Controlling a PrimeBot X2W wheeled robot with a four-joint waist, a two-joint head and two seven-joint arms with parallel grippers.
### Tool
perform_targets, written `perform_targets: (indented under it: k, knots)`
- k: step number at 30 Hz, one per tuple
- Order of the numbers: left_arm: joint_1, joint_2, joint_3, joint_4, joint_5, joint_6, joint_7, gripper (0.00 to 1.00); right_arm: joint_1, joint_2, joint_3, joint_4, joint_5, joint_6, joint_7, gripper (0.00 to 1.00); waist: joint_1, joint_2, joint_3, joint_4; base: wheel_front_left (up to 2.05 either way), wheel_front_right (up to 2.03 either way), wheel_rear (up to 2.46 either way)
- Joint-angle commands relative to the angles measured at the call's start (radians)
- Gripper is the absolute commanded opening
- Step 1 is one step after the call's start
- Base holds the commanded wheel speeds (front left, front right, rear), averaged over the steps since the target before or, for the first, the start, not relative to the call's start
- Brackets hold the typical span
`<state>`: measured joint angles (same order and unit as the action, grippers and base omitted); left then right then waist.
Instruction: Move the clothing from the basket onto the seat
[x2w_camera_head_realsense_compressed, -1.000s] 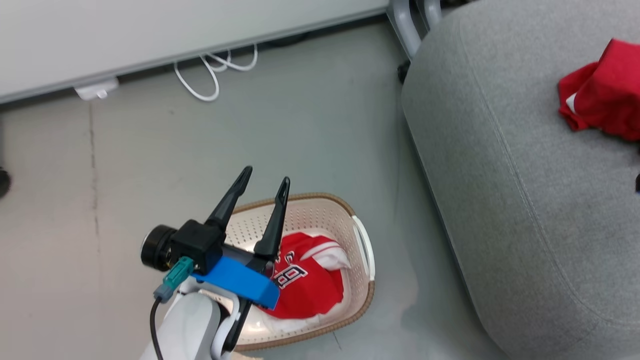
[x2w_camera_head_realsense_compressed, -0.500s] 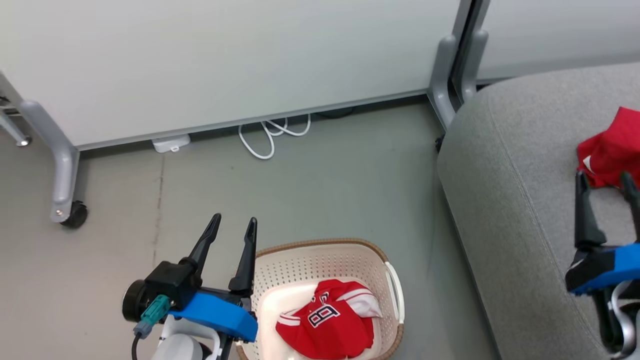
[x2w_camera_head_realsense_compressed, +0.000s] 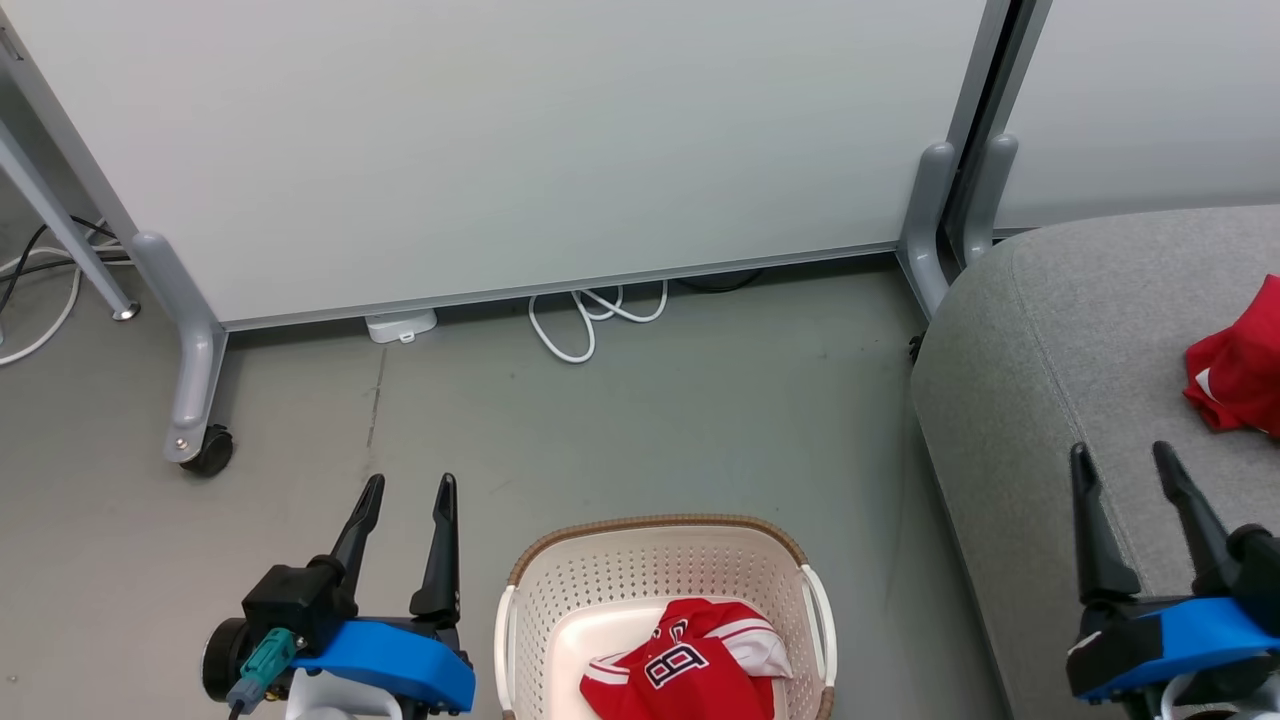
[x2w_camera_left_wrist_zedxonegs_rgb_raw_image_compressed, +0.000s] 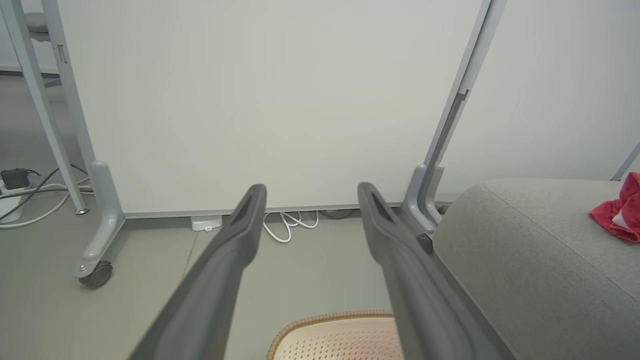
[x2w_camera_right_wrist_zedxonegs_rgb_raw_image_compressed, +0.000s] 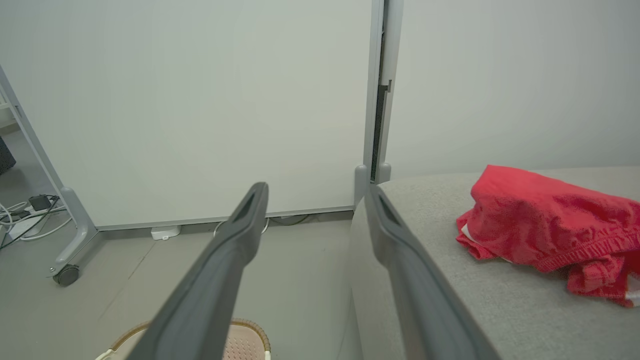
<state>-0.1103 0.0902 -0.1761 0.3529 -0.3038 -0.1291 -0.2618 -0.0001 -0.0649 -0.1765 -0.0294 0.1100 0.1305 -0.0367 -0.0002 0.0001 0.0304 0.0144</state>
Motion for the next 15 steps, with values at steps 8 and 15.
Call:
perform_targets:
  k: [8,15]
  knots:
    - [0.021,-0.007,0.028,0.001,0.018,-0.002,-0.005,1.00,0.025,0.014,0.061,0.026,0.024,0.000,-0.014,1.00,0.0002,-0.0001,0.004,0.014,0.00,0.00,0.00]
    - [0.021,-0.010,0.034,0.002,0.024,-0.002,-0.005,1.00,0.013,0.015,0.074,0.046,0.029,0.000,-0.028,1.00,0.0002,-0.0001,0.007,0.025,0.00,0.00,0.00]
